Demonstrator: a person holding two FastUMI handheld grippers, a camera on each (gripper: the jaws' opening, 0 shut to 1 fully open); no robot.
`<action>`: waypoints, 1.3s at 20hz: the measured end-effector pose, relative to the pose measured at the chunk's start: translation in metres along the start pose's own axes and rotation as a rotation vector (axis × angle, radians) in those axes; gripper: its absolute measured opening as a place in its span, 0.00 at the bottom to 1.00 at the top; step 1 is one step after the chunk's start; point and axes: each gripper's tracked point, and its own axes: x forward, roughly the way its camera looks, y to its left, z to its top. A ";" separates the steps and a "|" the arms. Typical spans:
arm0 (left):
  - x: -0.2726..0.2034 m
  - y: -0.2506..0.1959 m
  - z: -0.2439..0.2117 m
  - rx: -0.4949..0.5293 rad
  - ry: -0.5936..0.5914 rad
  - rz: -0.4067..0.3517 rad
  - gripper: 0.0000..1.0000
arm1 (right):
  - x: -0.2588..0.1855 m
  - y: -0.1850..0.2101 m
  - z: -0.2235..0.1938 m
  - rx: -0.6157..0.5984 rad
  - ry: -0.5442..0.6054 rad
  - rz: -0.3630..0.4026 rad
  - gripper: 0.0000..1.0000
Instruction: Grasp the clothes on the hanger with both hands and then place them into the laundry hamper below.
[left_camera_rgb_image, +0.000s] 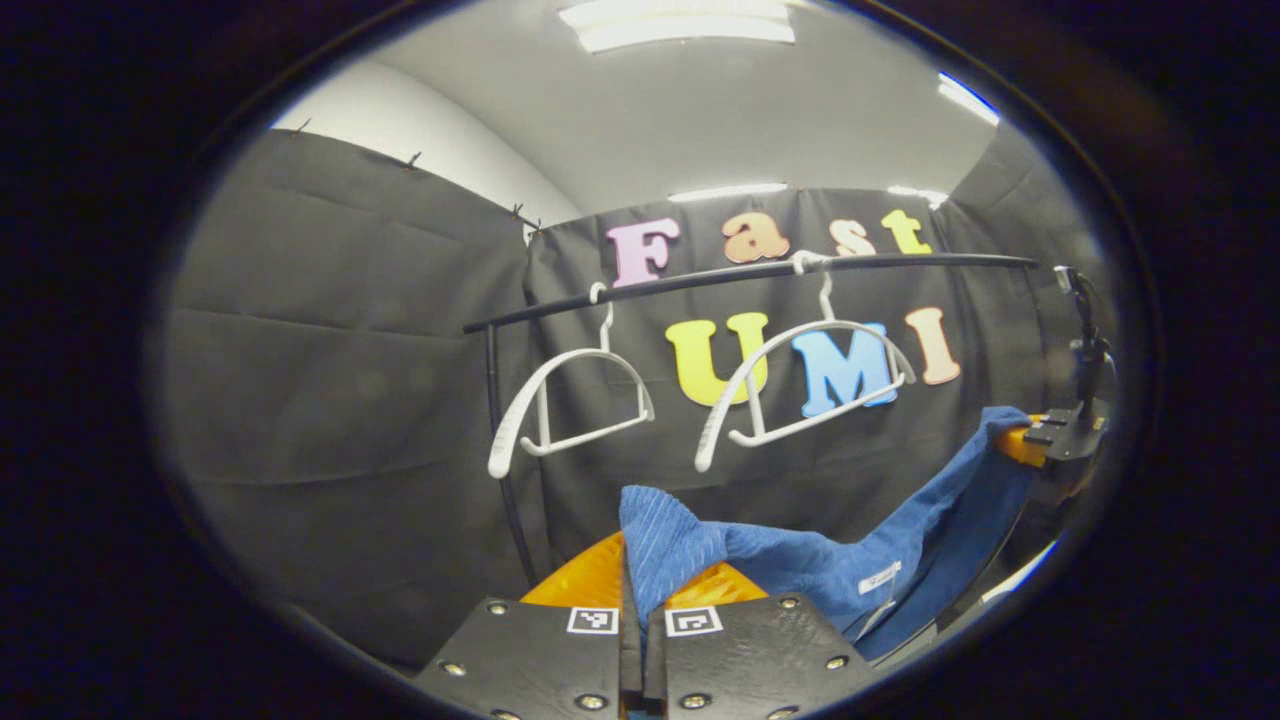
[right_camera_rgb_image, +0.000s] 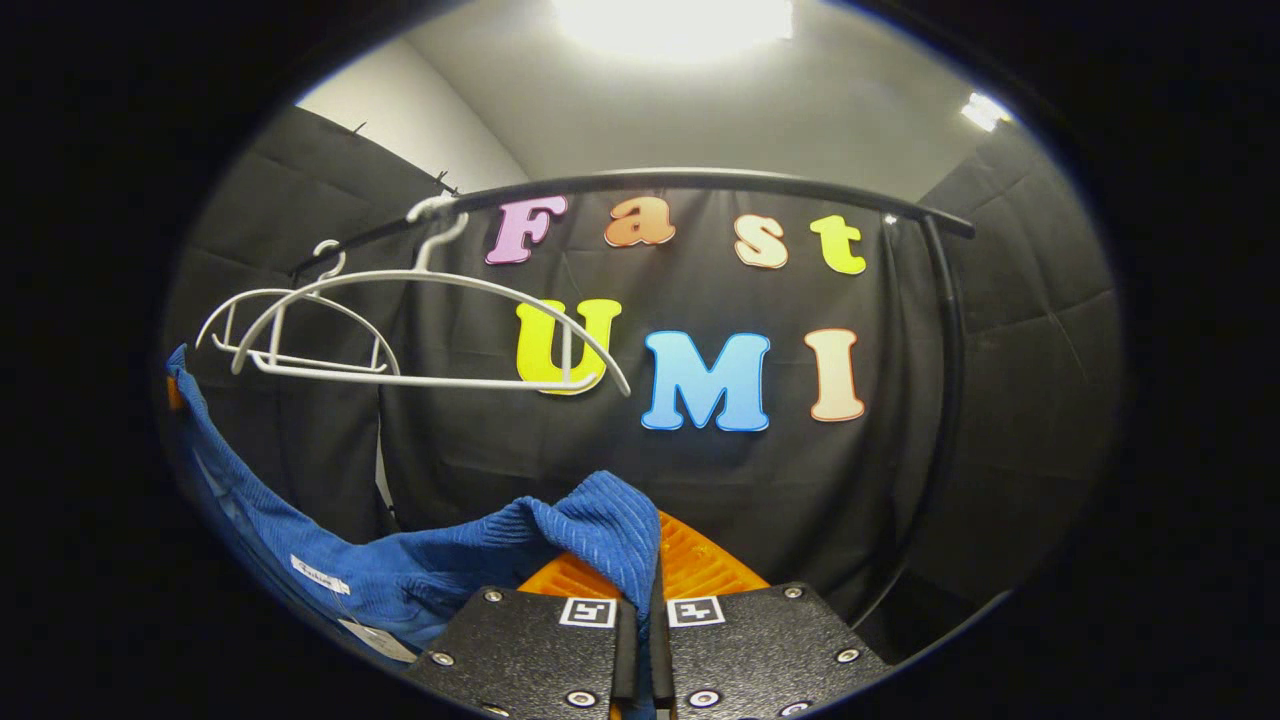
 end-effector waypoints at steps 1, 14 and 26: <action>-0.008 -0.002 0.004 -0.009 -0.012 -0.021 0.04 | -0.011 0.007 0.004 0.006 -0.008 0.006 0.05; -0.073 -0.100 -0.008 -0.086 -0.024 -0.355 0.04 | -0.124 0.097 -0.009 0.028 0.042 0.121 0.04; -0.096 -0.140 -0.153 -0.166 0.182 -0.385 0.02 | -0.160 0.135 -0.136 0.075 0.276 0.215 0.05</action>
